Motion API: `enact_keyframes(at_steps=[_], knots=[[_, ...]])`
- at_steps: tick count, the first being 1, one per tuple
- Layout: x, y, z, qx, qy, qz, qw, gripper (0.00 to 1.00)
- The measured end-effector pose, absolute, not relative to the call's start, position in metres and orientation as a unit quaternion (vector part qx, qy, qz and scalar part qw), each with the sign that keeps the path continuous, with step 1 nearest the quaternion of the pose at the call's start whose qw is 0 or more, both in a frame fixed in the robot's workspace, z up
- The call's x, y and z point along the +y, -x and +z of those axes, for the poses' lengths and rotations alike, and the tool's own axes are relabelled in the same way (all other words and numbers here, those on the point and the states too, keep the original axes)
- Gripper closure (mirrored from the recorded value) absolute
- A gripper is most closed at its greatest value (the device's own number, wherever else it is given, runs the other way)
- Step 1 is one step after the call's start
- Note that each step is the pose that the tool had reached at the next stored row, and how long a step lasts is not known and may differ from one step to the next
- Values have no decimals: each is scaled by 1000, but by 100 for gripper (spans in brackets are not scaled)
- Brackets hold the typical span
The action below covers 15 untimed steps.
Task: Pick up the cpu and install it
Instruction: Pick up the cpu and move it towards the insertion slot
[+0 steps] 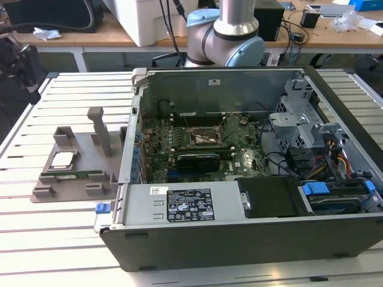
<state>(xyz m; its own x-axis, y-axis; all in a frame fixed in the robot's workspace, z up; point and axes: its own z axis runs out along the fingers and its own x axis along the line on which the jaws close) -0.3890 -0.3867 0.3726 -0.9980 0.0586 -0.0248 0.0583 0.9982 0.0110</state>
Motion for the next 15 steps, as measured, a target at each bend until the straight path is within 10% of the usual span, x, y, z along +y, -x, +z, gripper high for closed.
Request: enact_keyframes(at_steps=[15], knots=[[-387,389,354,999,-29,5,12,40]])
